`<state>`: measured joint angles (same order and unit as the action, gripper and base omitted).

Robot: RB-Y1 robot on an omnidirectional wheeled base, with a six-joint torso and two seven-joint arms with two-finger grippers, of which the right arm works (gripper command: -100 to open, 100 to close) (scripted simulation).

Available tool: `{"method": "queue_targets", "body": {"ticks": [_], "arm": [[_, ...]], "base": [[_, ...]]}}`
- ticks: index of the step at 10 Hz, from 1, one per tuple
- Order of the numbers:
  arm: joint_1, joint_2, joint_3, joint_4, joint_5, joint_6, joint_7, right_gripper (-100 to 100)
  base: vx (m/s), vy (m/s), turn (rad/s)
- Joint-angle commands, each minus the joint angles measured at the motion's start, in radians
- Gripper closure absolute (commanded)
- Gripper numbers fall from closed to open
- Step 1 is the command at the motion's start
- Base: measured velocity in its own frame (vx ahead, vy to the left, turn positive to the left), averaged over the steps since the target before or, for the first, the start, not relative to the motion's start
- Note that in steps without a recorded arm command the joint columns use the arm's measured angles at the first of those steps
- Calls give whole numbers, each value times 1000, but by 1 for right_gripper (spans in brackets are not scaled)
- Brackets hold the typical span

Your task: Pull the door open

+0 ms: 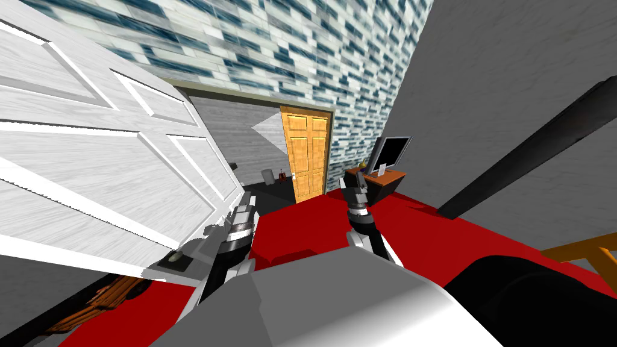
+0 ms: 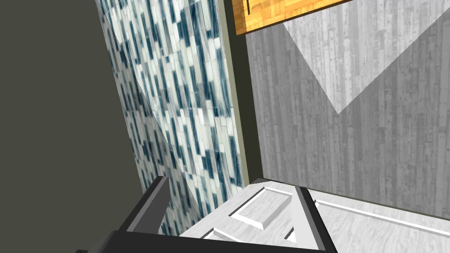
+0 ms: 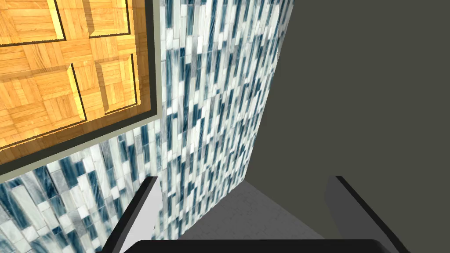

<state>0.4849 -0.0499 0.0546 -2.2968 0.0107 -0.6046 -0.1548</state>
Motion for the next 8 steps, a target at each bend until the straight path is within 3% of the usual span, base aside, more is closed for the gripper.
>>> {"method": "queue_targets", "body": {"ticks": [1, 8], "arm": [[-12, -5, -2, 32, -8, -4, 6, -100], [-62, -20, -10, 165, -41, -21, 29, -100]], "base": [[42, 9, 72], [88, 18, 65]]}}
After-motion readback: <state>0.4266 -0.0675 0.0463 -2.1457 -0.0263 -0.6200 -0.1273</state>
